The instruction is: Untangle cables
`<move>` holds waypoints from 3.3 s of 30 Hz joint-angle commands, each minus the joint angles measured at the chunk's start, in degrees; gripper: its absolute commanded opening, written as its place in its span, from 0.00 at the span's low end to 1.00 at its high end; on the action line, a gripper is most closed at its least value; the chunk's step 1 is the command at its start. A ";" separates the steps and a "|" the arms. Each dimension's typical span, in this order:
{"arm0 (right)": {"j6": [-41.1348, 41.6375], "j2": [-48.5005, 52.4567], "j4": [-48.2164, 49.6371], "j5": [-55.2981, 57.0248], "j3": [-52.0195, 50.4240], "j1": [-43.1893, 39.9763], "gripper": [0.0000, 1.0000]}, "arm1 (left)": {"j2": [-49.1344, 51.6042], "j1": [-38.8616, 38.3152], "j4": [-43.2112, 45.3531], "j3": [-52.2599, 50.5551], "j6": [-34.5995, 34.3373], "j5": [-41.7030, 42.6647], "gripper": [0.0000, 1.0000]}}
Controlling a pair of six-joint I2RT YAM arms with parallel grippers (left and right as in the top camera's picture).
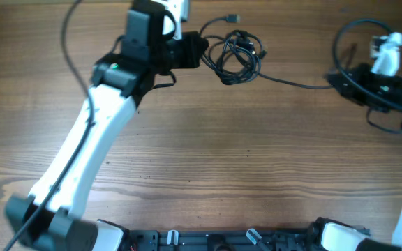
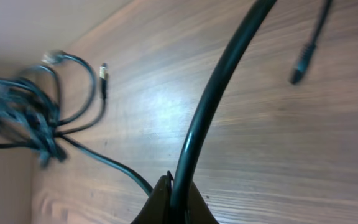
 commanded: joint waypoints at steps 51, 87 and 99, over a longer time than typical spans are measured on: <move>25.51 15.47 34.16 4.42 1.90 26.73 0.04 | -1.81 0.52 -6.32 1.81 -7.65 -0.96 0.04; 3.13 13.38 8.83 -11.80 2.54 -13.09 0.04 | -4.83 9.84 -1.99 1.81 -10.01 -2.73 0.04; -23.69 13.40 1.81 -4.68 2.05 5.18 0.57 | -4.81 9.77 -2.51 1.81 -10.05 -1.73 0.04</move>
